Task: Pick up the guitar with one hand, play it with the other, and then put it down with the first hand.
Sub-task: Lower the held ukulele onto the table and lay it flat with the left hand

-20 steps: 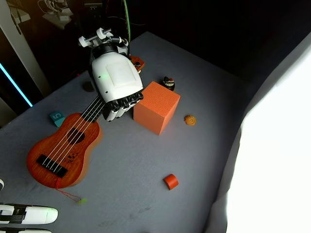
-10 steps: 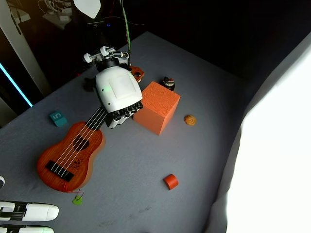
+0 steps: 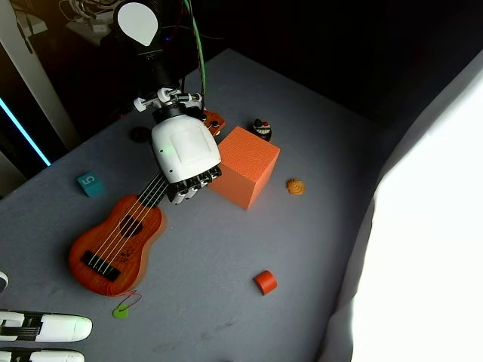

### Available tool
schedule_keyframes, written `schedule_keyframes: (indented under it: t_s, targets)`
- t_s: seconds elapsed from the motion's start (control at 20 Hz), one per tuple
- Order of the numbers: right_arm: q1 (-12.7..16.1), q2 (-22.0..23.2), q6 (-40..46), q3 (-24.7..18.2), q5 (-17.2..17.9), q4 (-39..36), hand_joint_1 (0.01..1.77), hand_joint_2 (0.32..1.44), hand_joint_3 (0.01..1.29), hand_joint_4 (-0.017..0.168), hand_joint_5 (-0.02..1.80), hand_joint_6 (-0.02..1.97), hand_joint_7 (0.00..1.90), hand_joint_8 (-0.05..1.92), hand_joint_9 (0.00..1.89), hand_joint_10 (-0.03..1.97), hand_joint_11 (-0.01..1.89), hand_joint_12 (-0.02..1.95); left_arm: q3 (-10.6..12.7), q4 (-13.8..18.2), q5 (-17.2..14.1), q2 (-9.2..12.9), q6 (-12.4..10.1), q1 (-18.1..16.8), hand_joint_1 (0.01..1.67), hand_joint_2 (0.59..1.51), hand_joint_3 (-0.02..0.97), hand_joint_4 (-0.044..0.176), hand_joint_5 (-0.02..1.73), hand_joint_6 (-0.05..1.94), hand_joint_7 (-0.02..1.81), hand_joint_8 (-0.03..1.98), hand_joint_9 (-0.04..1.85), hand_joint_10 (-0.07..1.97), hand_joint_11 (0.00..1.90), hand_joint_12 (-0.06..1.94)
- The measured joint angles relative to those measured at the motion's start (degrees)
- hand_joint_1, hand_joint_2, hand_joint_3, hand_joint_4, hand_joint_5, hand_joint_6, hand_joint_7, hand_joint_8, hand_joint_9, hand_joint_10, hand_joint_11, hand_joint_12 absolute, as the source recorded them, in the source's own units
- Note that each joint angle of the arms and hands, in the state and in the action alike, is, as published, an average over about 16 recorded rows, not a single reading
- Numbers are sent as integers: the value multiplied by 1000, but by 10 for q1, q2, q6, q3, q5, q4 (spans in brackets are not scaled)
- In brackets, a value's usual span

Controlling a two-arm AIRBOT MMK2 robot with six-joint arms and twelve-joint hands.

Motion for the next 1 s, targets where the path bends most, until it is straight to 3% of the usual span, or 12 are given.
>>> schedule_keyframes:
  t_s: [0.3,0.65,0.85,1.0]
  targets:
    - [0,0,-1,0,0,0,588,1339,16,-4,173,36,141,-8,81,21,11,166,3,41,-2,-5,-40,25,1363,1077,-14,-5,1261,1881,1314,1945,1413,1927,1481,1919]
    - [-1,0,-1,-1,0,0,577,1342,16,-4,168,37,135,-7,80,21,11,129,16,85,-1,-21,-90,51,939,1076,-9,-5,1162,1895,1277,1918,1380,1908,1465,1919]
    - [-1,0,-1,-1,0,-1,569,1349,17,-4,163,37,130,-7,76,21,12,94,24,104,0,-31,-110,63,660,1071,-6,-5,1002,1882,1154,1897,1260,1905,1352,1916]
    - [-1,0,-1,-1,1,-1,565,1354,17,-4,158,37,126,-7,71,21,13,67,29,120,2,-37,-123,70,499,1077,-3,-3,836,1733,1006,1809,1095,1829,1161,1898]
